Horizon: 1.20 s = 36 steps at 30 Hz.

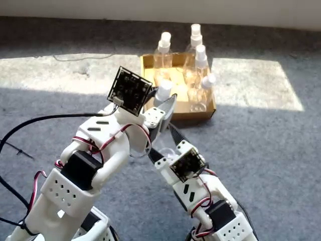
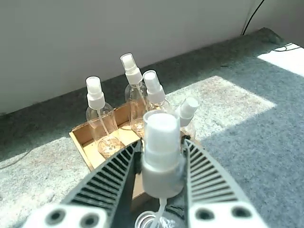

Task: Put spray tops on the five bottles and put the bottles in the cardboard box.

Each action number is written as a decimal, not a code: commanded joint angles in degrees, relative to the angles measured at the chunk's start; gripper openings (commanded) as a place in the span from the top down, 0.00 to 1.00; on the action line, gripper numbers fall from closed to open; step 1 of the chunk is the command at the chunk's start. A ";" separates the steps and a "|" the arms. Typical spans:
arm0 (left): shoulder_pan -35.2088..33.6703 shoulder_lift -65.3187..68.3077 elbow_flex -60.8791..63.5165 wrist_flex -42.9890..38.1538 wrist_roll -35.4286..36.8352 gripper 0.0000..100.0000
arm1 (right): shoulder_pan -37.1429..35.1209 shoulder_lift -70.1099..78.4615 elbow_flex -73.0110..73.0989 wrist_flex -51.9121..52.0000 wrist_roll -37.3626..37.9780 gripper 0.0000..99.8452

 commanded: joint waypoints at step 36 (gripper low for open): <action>-11.03 0.13 -19.47 11.25 0.35 0.76 | 4.79 -0.57 -1.45 -10.77 -5.89 1.00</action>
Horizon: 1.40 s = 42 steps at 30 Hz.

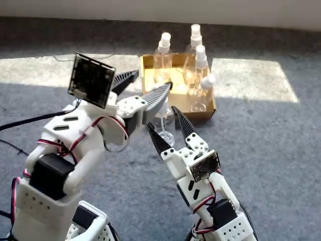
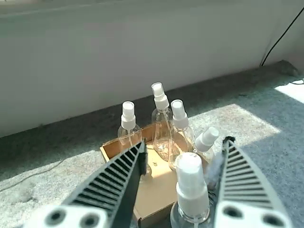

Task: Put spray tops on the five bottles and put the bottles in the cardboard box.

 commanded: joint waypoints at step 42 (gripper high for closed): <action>-0.22 -5.93 34.24 -8.18 -12.75 0.59 | 8.40 38.20 -37.32 3.82 -14.42 1.00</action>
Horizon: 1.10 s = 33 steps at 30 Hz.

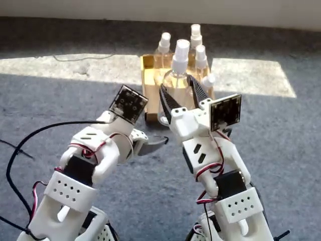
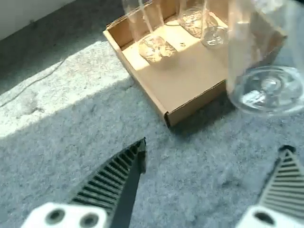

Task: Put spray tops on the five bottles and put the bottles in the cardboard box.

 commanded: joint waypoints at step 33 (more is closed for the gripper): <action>4.00 -0.13 2.59 -12.57 -0.62 0.65 | -0.31 -12.53 0.13 27.47 3.25 1.00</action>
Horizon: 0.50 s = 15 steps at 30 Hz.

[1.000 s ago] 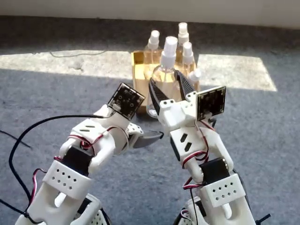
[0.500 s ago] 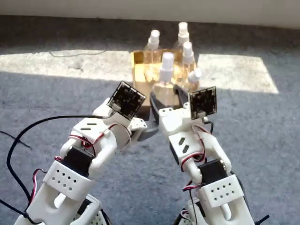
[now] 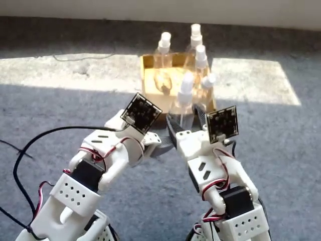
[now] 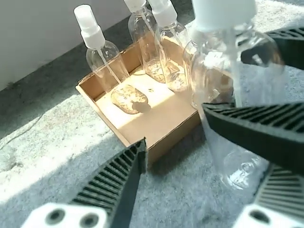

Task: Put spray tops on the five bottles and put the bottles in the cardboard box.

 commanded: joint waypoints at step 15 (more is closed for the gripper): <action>-2.86 0.04 2.24 -4.57 -0.26 0.65 | -0.31 4.44 -10.33 6.64 2.20 1.00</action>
